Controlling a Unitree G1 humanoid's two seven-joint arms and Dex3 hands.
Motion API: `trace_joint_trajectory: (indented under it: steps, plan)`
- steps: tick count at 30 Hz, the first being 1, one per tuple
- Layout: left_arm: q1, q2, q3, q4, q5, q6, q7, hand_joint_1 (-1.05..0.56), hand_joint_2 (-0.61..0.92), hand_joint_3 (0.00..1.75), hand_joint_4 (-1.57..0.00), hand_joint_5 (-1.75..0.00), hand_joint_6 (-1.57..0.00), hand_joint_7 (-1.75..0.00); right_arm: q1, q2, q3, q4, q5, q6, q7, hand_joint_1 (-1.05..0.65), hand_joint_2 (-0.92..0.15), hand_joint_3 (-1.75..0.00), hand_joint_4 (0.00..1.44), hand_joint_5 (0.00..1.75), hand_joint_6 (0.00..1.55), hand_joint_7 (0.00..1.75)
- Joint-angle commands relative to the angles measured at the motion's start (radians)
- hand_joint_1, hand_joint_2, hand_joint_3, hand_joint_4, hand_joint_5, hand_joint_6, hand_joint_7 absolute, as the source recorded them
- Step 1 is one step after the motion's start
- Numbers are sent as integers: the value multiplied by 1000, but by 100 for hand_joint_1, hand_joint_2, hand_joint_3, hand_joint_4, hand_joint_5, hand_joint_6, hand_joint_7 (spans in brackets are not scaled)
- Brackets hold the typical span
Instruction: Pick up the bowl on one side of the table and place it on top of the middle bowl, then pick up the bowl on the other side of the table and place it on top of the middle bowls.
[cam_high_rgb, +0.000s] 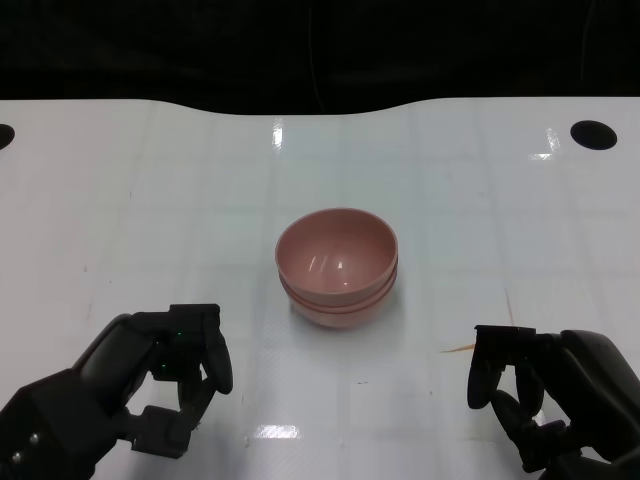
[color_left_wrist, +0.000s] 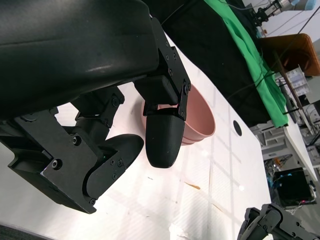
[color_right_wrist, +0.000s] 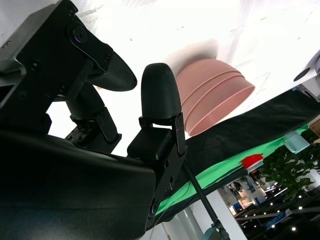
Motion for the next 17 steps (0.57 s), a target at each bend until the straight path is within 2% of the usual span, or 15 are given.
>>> trace_joint_trajectory:
  steps: [1, 14, 17]
  plan:
    - [-8, 5, 14, 12, -12, -9, -24, -10, 42, 135, -86, -175, -78, -158, 5, -4, -3, -12, 0, 21, 3, -7, -20, -151, 91, 175, 79, 156]
    - [-42, -10, 38, 101, -32, -86, -63, -9, 45, 132, -87, -175, -78, -157, -9, 2, 7, -4, 3, 31, 2, -7, -21, -151, 92, 175, 79, 153]
    - [-40, 18, 33, 77, 22, -68, -53, -13, 50, 124, -84, -175, -73, -160, -12, 5, 6, -7, 15, 35, 10, -7, -21, -151, 91, 175, 80, 152]
